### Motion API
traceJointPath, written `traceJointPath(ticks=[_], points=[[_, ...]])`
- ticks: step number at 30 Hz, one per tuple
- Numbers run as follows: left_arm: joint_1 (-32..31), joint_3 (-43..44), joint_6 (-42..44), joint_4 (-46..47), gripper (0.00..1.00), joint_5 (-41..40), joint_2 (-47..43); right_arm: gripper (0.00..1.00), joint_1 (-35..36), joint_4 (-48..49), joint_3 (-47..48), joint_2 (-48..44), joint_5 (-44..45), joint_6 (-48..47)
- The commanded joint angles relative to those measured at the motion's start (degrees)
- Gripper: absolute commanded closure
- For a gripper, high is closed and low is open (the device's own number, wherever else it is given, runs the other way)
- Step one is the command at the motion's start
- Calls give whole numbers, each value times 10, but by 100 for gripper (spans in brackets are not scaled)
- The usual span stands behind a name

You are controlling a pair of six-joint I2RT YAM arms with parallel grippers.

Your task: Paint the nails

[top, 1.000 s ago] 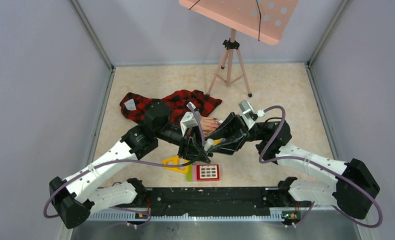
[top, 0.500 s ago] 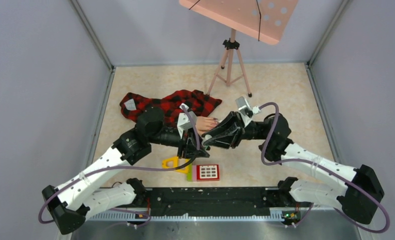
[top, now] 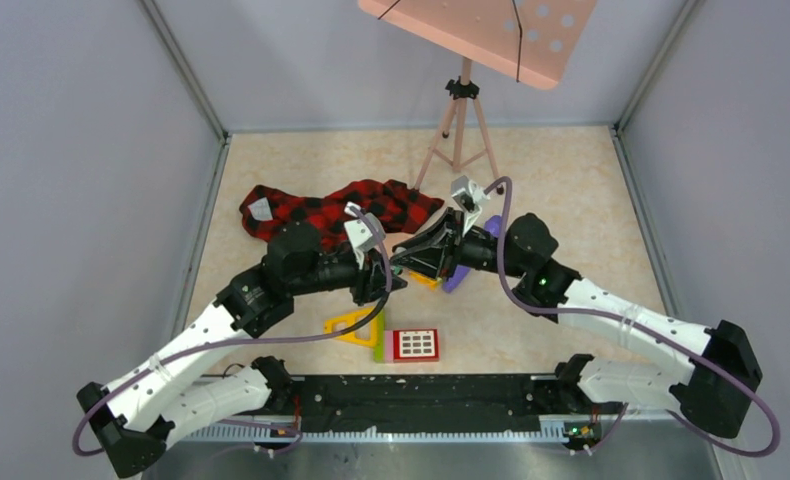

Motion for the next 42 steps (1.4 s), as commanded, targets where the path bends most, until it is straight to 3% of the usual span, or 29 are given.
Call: traceJointPath(ticks=[1, 5, 7, 11, 12, 18, 22, 25, 26, 30, 34, 37, 42], points=[[5, 10, 10, 79, 100, -63, -5, 100, 23, -74, 11, 24, 30, 7], [5, 12, 10, 78, 97, -70, -6, 100, 23, -86, 10, 8, 60, -2], [5, 11, 7, 79, 75, -84, -9, 100, 24, -96, 7, -8, 86, -12], [5, 9, 0, 82, 12, -90, -14, 100, 23, -139, 2, -49, 160, -33], [5, 10, 1, 83, 5, -83, -16, 100, 23, -148, 1, -58, 184, -37], [5, 16, 0, 73, 1, -85, -23, 100, 23, -213, -3, -102, 295, -68], [14, 29, -24, 37, 1, -184, -37, 100, 23, -247, -2, -113, 370, -101], [62, 33, -36, -4, 1, -214, -46, 100, 23, -262, -3, -86, 487, -133], [104, 28, -41, -15, 1, -218, -48, 100, 24, -266, 0, -72, 524, -140], [195, -17, -59, -37, 1, -253, -64, 100, 21, -238, 5, -6, 618, -165], [229, -35, -62, -59, 1, -263, -82, 100, -25, -201, 11, 59, 603, -165], [231, -41, -51, -65, 1, -309, -94, 100, -72, -154, -2, 99, 597, -164], [232, -45, -45, -64, 1, -312, -97, 100, -127, -77, -4, 176, 598, -178]])
